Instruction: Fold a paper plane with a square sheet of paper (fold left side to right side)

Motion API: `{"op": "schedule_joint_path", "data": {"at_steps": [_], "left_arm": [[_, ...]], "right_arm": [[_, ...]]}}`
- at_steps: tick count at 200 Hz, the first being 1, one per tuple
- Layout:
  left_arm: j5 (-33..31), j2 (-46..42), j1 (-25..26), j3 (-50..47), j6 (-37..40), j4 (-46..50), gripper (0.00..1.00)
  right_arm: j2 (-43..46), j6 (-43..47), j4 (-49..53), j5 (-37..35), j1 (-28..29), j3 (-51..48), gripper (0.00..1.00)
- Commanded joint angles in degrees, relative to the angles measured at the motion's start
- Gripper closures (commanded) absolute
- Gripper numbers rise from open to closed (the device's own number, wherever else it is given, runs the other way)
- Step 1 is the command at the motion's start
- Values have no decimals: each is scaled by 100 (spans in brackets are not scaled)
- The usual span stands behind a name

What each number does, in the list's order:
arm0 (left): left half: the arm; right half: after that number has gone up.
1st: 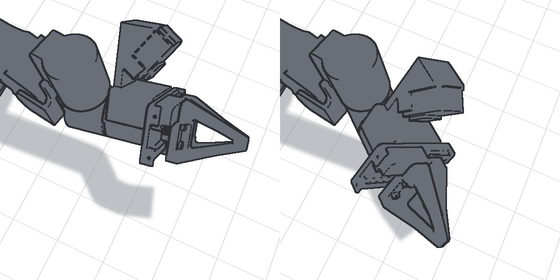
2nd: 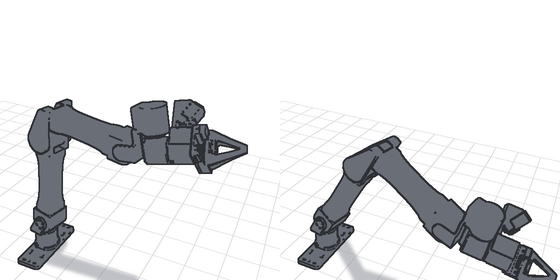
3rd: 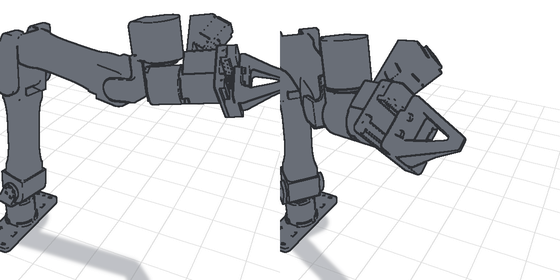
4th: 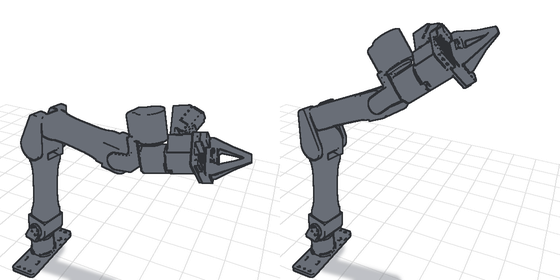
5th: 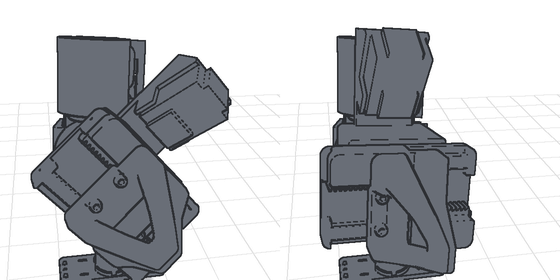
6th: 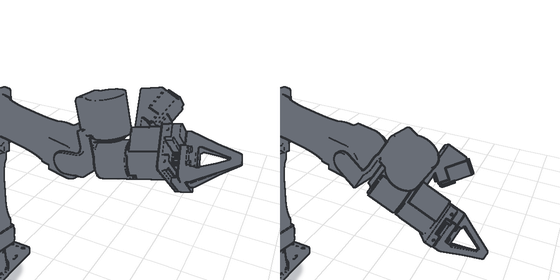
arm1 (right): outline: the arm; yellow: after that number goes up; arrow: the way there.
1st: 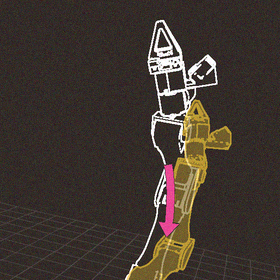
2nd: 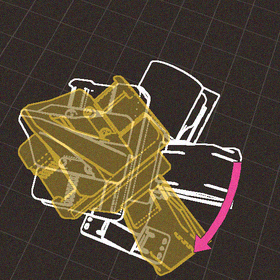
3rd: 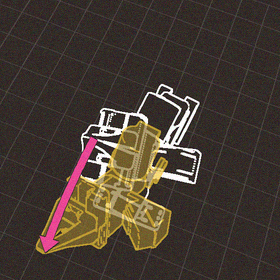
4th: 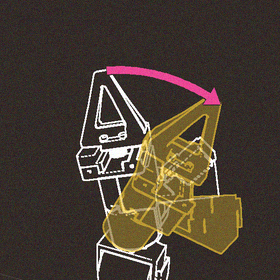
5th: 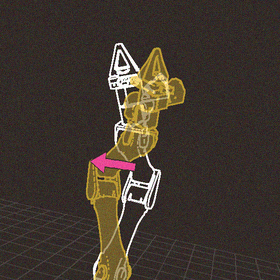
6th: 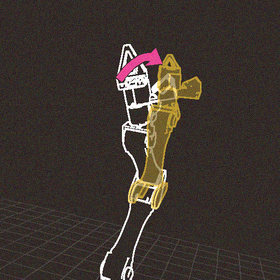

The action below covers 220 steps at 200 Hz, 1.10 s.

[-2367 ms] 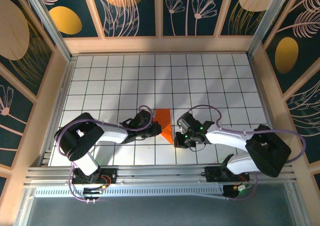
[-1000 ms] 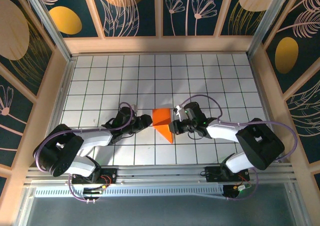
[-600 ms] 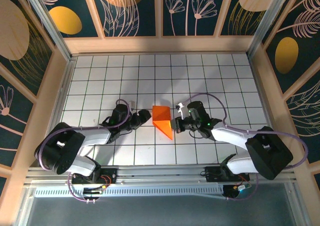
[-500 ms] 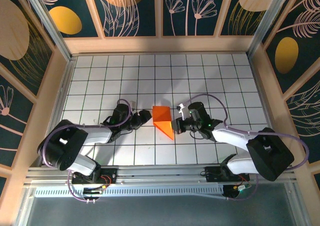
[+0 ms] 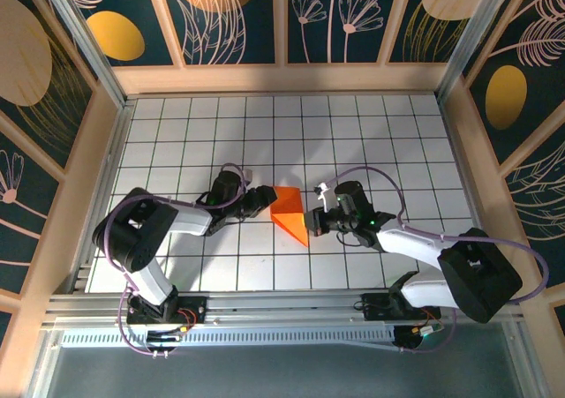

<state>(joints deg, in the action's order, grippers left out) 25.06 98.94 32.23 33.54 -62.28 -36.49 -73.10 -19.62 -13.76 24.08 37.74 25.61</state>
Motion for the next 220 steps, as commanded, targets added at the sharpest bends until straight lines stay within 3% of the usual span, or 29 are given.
{"op": "schedule_joint_path", "data": {"at_steps": [1,37,93,113,140,156,184,220], "left_arm": [[118,251,-37,217,172,-105,56],[53,395,-32,341,295,-36,69],[5,367,-35,398,496,106,100],[69,339,-17,349,485,50,100],[-69,162,20,196,348,54,100],[-182,40,53,104,218,54,100],[-247,-40,142,105,43,80,100],[-387,-221,266,230,31,329,100]], "right_arm": [[113,-36,-157,-26,-65,-93,100],[89,-52,-170,-26,-105,-143,100],[115,-69,-26,-124,-170,-119,98],[218,-24,389,-336,-172,59,90],[525,46,1331,-833,-171,472,62],[756,5,1987,-1309,-152,761,53],[982,-229,3092,-2370,206,1339,51],[622,-933,4184,-3725,1448,2023,50]]}}
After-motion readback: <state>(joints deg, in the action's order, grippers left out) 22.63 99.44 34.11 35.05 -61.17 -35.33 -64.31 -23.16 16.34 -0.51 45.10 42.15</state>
